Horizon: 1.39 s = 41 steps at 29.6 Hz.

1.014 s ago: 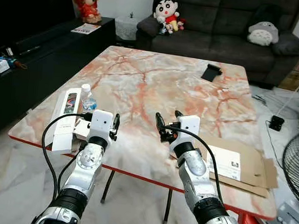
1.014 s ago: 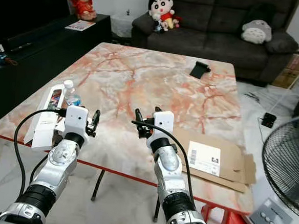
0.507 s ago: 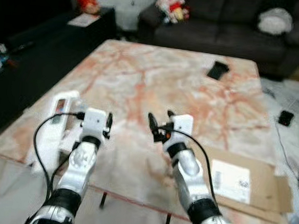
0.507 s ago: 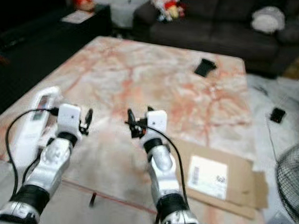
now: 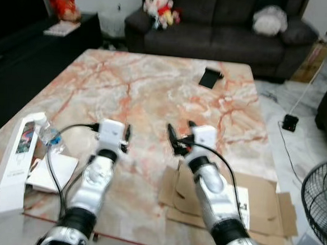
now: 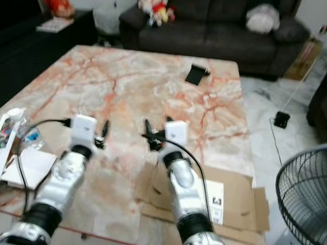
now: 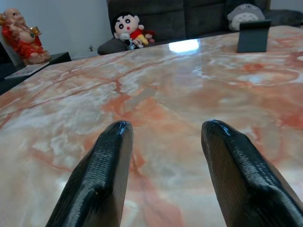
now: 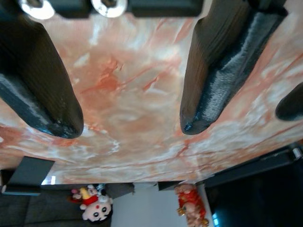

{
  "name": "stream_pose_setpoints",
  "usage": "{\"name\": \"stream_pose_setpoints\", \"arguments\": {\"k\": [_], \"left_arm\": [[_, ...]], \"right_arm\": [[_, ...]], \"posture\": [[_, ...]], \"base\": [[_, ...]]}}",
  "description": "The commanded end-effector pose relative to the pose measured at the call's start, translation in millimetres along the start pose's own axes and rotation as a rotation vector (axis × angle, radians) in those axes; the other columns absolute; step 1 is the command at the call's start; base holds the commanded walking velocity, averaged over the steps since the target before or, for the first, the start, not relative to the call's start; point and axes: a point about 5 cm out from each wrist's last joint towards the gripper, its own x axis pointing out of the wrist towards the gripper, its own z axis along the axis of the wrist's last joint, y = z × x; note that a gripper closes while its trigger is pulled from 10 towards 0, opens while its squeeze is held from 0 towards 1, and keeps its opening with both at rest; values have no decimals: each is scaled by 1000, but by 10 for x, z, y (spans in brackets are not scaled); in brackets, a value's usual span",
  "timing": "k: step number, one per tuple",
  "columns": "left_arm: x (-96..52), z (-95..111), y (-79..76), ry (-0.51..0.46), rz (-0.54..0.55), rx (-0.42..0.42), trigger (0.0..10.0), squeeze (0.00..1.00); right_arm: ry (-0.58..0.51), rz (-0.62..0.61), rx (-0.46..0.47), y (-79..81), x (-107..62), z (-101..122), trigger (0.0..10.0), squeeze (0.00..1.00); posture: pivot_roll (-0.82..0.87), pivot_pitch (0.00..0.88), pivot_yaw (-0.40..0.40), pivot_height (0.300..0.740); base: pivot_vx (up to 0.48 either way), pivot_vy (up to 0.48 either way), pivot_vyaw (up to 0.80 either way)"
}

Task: Picking trash to rubbish bin

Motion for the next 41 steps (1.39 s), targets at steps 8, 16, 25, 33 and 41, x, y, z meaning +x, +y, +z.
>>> {"name": "stream_pose_setpoints", "arguments": {"k": [8,16,25,33,41], "left_arm": [[-28,-16,39,9,-7,9,10000,0],[-38,-39,24,20,-13,5,10000,0],[-49,-76,-5,40,-33,10,10000,0],[-76,-140,10,69,-29,17,10000,0],[-116,-280,-138,189,-149,-108,10000,0]], "right_arm": [[49,148,-177,121,-141,-71,10000,0],[74,225,-331,175,-336,-88,10000,0],[149,228,-412,232,-448,-99,10000,0],[273,247,-476,227,-527,-242,10000,0],[397,195,-575,97,-545,-347,10000,0]], "posture": [[-55,0,8,740],[-68,0,10,740],[-74,0,12,740],[-70,0,11,740],[-66,0,9,740]], "base": [[0,0,0],[0,0,0],[0,0,0],[0,0,0],[0,0,0]]}}
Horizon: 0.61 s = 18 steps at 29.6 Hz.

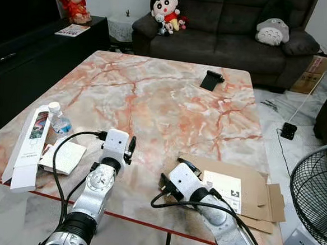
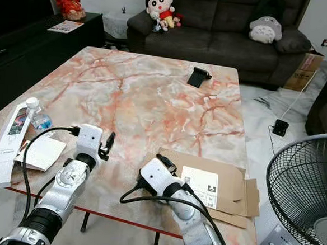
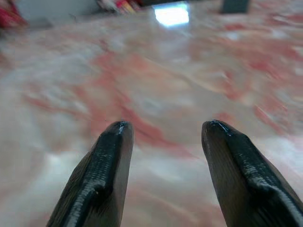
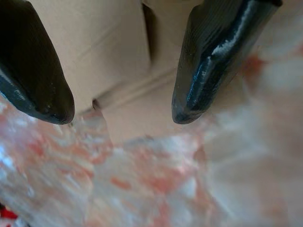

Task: Picking trash to rubbish bin

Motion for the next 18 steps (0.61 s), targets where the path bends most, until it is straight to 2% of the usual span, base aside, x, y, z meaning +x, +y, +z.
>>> {"name": "stream_pose_setpoints", "arguments": {"k": [1,2,3,5,6,8,9,11,12,15,18], "left_arm": [[-3,-36,-51,38,-60,-109,10000,0],[-4,-35,-66,43,-80,-140,10000,0],[-13,-49,-116,66,-150,-176,10000,0],[-21,-47,-135,68,-182,-171,10000,0],[-36,-36,-163,65,-230,-178,10000,0],[-47,-18,-174,57,-257,-191,10000,0],[-52,-10,-179,57,-271,-202,10000,0],[-54,-9,-179,59,-274,-206,10000,0],[-62,-1,-184,61,-289,-227,10000,0],[-83,6,-189,70,-329,-241,10000,0],[-103,7,-209,85,-376,-271,10000,0]], "right_arm": [[23,-31,-24,-61,14,-1,10000,0],[28,-40,-31,-75,14,-5,10000,0],[34,-71,-41,-123,15,-5,10000,0],[28,-92,-47,-155,16,7,10000,0],[-1,-133,-45,-225,18,52,10000,0],[-45,-180,-35,-301,12,131,10000,0],[-91,-218,12,-362,1,209,10000,0],[-104,-228,34,-380,-2,231,10000,0],[-155,-263,113,-439,-17,300,10000,0],[-242,-290,237,-521,-45,420,10000,0],[-266,-318,276,-588,-54,458,10000,0]], "posture": [[-66,0,9,740],[-66,0,9,740],[-66,0,9,740],[-62,0,7,740],[-62,0,8,740],[-63,0,10,740],[-62,0,12,740],[-62,0,12,740],[-63,0,14,740],[-64,0,15,740],[-63,0,15,740]], "base": [[0,0,0],[0,0,0],[0,0,0],[0,0,0],[0,0,0],[0,0,0],[0,0,0],[0,0,0],[0,0,0],[0,0,0],[0,0,0]]}}
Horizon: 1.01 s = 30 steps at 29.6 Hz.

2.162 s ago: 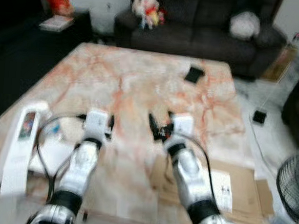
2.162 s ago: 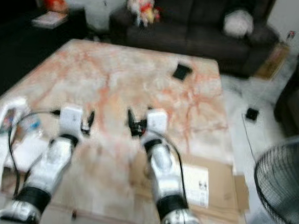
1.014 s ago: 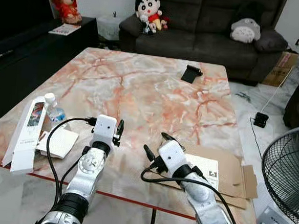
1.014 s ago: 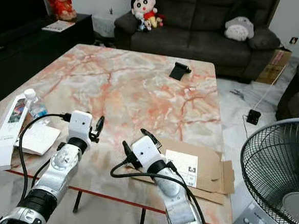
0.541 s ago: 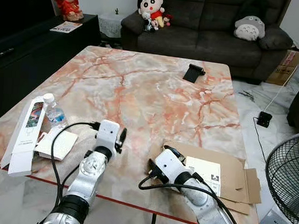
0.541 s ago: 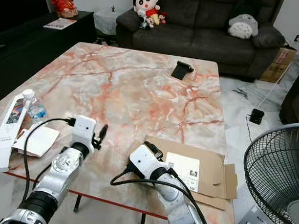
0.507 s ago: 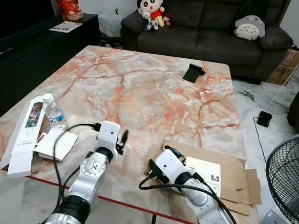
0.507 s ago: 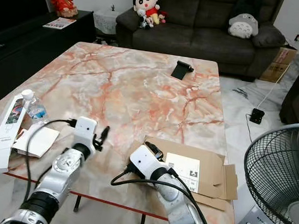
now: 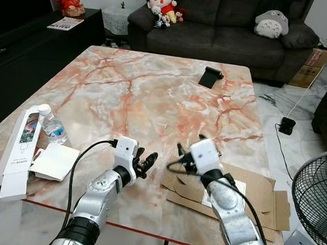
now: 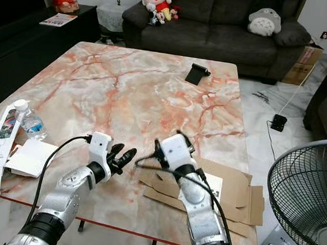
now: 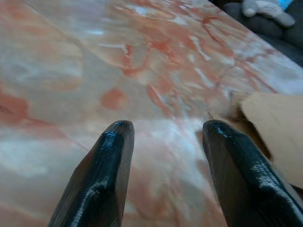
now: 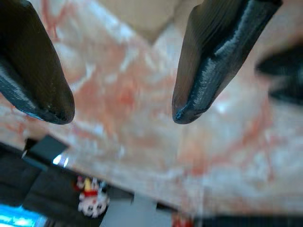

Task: Picking trash to rubbish bin

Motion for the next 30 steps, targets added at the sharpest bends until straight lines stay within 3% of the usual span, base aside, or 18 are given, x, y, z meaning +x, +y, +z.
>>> {"name": "stream_pose_setpoints", "arguments": {"k": [1,5,8,9,10,16,21,22,23,26,30], "left_arm": [[-24,18,-15,4,-36,-24,10000,0],[-29,30,-19,9,-62,-70,10000,0],[-28,52,-3,0,-58,-90,10000,0],[-25,72,14,-6,-49,-103,10000,773],[-24,75,14,-6,-52,-100,10000,1000],[-18,95,-19,5,-86,-92,10000,1000],[-15,79,-97,44,-152,-88,10000,1000],[-12,67,-120,60,-171,-94,10000,341],[-9,43,-164,89,-206,-96,10000,0],[-6,-37,-242,167,-258,-82,10000,0],[37,-71,-240,216,-222,-101,10000,0]], "right_arm": [[-30,-38,20,-82,16,72,10000,0],[112,-110,-101,-250,16,-237,10000,0],[163,-114,-141,-277,-11,-372,10000,0],[202,-117,-165,-291,-44,-490,10000,0],[224,-116,-184,-290,-59,-544,10000,0],[339,-128,-217,-274,-174,-844,10000,0],[364,-132,-226,-246,-220,-954,10000,0],[366,-134,-226,-245,-224,-966,10000,0],[368,-137,-227,-243,-230,-979,10000,0],[368,-145,-225,-242,-232,-989,10000,0],[352,-156,-222,-242,-211,-981,10000,0]], "posture": [[-63,0,15,740],[-59,0,16,740],[-61,0,19,740],[-61,0,19,740],[-61,0,19,740],[-53,0,24,740],[-51,0,30,740],[-51,0,31,740],[-52,0,35,740],[-55,0,43,740],[-58,0,48,740]], "base": [[0,0,0],[0,0,0],[0,0,0],[0,0,0],[0,0,0],[0,0,0],[0,0,0],[0,0,0],[0,0,0],[0,0,0],[0,0,0]]}}
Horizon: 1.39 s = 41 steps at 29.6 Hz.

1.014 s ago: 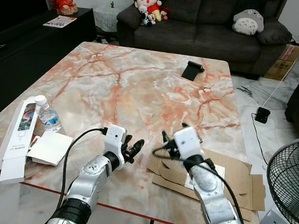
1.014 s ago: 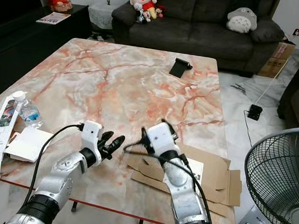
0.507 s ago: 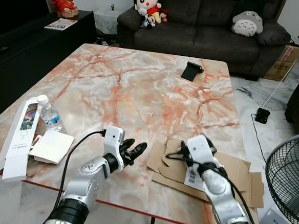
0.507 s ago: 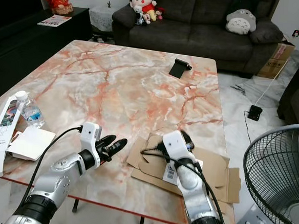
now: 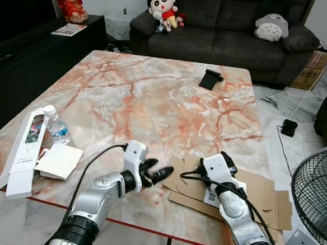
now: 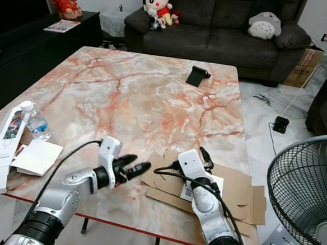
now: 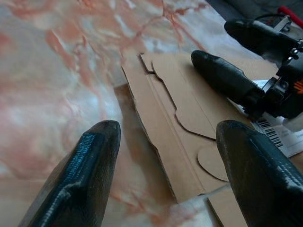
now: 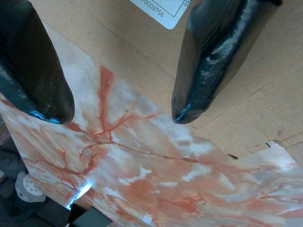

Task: Picking trash to rubbish bin

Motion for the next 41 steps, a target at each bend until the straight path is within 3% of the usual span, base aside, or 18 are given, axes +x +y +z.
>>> {"name": "stream_pose_setpoints", "arguments": {"k": [1,8,13,27,41], "left_arm": [[9,19,23,26,17,1,10000,0],[99,143,-36,29,36,27,10000,0],[148,165,-56,36,36,-34,10000,0],[239,90,-106,177,51,-55,10000,0],[324,59,-196,206,24,-126,10000,0]], "right_arm": [[83,28,-9,68,-60,-181,10000,0],[64,26,-3,78,-44,-149,10000,0],[52,24,-1,70,-23,-122,10000,0],[26,32,5,75,4,-62,10000,0],[10,41,12,91,17,-25,10000,0]], "posture": [[-58,0,48,740],[-58,0,50,740],[-59,0,50,740],[-64,0,51,740],[-68,2,54,740]], "base": [[0,0,0],[0,0,0],[0,0,0],[0,0,0],[0,0,0]]}}
